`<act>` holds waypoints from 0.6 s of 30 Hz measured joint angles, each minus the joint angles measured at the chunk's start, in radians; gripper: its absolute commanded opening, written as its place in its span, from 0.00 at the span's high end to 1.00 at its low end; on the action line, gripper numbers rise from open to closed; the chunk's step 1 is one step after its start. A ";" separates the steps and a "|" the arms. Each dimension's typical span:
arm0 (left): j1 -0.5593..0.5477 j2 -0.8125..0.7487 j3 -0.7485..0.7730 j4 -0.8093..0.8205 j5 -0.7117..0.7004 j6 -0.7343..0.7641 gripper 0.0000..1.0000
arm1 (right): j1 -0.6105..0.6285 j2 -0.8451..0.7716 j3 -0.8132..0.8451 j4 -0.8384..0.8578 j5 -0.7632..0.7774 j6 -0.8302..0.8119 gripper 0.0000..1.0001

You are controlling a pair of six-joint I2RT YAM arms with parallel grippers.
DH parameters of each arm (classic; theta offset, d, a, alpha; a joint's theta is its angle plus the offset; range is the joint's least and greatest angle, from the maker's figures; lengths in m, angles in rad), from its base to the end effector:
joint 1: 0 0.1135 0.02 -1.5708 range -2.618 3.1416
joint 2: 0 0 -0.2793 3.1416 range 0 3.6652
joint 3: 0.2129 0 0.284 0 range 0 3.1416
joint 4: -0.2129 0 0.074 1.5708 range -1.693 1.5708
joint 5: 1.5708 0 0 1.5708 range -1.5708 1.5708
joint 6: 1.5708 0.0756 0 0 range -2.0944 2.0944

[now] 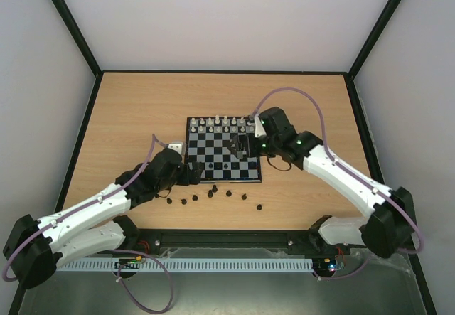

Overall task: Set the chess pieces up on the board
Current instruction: Pick up the chess piece at the center of the board.

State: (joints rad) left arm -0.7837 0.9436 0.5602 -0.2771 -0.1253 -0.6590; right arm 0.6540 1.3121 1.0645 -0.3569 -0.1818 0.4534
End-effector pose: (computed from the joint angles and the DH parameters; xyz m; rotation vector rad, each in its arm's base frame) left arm 0.1863 -0.1724 0.2000 0.0730 2.3036 -0.6361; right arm 0.2730 0.2265 0.2893 -0.3372 2.2605 0.8068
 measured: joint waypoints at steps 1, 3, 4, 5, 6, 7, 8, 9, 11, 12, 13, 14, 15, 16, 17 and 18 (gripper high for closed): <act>0.001 0.000 0.001 -0.007 -0.005 -0.002 0.01 | 0.000 -0.034 -0.029 0.014 -0.002 0.004 0.02; 0.005 0.000 0.009 -0.030 -0.014 -0.007 0.01 | 0.000 -0.079 -0.080 0.038 -0.004 0.011 0.02; 0.006 0.002 0.016 -0.042 -0.020 -0.012 0.01 | 0.000 -0.104 -0.114 0.049 -0.002 0.016 0.02; 0.008 0.005 0.022 -0.051 -0.027 -0.019 0.01 | 0.000 -0.131 -0.157 0.058 0.005 0.021 0.01; 0.010 0.010 0.029 -0.061 -0.033 -0.025 0.01 | 0.000 -0.150 -0.185 0.061 0.011 0.025 0.02; 0.010 0.016 0.035 -0.070 -0.038 -0.032 0.01 | 0.000 -0.167 -0.212 0.066 0.022 0.028 0.01; 0.011 0.026 0.042 -0.081 -0.043 -0.043 0.01 | 0.000 -0.189 -0.244 0.071 0.039 0.034 0.02; 0.012 0.032 0.044 -0.087 -0.047 -0.051 0.01 | 0.000 -0.204 -0.262 0.072 0.050 0.037 0.01; 0.014 0.045 0.045 -0.107 -0.053 -0.075 0.01 | 0.000 -0.246 -0.305 0.082 0.082 0.047 0.01; 0.015 0.050 0.045 -0.116 -0.056 -0.085 0.01 | 0.000 -0.270 -0.324 0.087 0.098 0.052 0.01; 0.015 0.056 0.045 -0.124 -0.060 -0.094 0.01 | 0.000 -0.289 -0.336 0.088 0.113 0.055 0.01; 0.017 0.062 0.045 -0.132 -0.063 -0.105 0.00 | 0.000 -0.308 -0.346 0.092 0.129 0.056 0.01; 0.018 0.069 0.045 -0.142 -0.068 -0.114 0.01 | 0.000 -0.327 -0.356 0.095 0.141 0.060 0.01; 0.020 0.076 0.045 -0.151 -0.071 -0.122 0.01 | 0.000 -0.351 -0.368 0.097 0.152 0.063 0.01; 0.024 0.082 0.045 -0.160 -0.074 -0.129 0.01 | 0.000 -0.369 -0.377 0.098 0.161 0.064 0.01; 0.031 0.088 0.045 -0.168 -0.076 -0.135 0.01 | 0.000 -0.398 -0.391 0.100 0.171 0.066 0.01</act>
State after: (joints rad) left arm -0.7525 1.0313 0.6048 -0.4450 -0.2016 -0.7937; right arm 0.6537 0.9142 0.6731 -0.2573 -0.0105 0.5194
